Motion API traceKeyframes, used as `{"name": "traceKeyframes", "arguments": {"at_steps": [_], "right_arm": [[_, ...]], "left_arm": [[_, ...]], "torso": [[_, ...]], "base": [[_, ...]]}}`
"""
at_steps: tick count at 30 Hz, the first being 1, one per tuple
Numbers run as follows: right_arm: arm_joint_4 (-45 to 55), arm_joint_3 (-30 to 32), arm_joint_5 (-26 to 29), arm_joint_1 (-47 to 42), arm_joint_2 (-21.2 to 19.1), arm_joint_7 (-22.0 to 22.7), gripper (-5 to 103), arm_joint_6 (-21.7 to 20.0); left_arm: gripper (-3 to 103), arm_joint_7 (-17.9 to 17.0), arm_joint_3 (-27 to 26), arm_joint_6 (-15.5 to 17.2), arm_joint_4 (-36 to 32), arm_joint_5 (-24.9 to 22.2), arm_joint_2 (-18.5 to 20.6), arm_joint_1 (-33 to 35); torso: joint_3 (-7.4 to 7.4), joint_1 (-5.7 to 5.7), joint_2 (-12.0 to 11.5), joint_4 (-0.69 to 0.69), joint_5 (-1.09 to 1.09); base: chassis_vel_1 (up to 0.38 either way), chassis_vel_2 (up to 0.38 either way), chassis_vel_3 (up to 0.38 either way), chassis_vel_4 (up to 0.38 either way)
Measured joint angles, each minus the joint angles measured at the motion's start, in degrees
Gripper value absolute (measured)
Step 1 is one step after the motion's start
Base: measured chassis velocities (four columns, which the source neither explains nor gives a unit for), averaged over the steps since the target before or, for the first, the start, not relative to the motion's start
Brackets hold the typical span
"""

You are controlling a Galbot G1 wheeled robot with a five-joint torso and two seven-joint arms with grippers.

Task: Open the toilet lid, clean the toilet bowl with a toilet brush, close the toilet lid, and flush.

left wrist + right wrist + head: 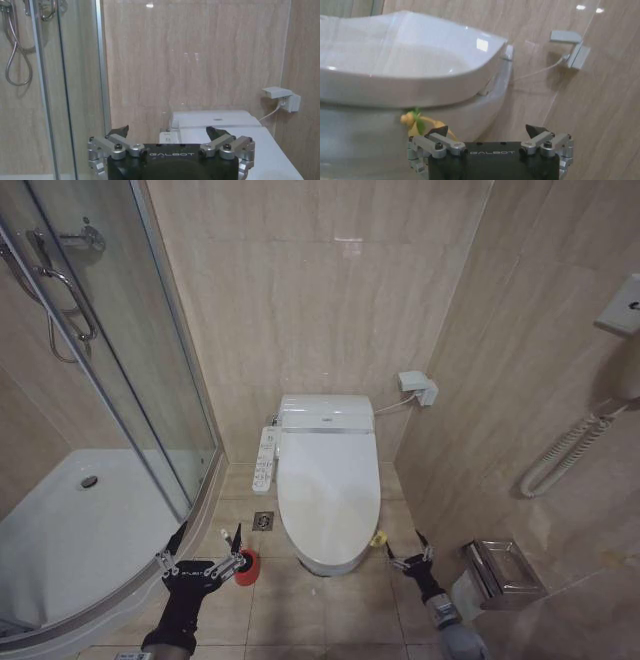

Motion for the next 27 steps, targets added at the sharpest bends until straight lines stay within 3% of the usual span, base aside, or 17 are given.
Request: {"name": "traceKeyframes", "arguments": {"at_steps": [10, 27], "right_arm": [[5.2, -0.6, 0.7, -2.9, -1.5, -0.1, 100, -0.3], [0.2, -0.8, -1.5, -0.9, 1.2, -0.5, 100, 0.8]], "left_arm": [[100, 0.0, 0.0, 0.0, 0.0, 0.0, 0.0, 0.0], [100, 0.0, 0.0, 0.0, 0.0, 0.0, 0.0, 0.0]], "torso": [[0.0, 0.0, 0.0, 0.01, -0.01], [0.0, 0.0, 0.0, 0.01, -0.01]], "base": [[0.0, 0.0, 0.0, 0.0], [0.0, 0.0, 0.0, 0.0]]}}
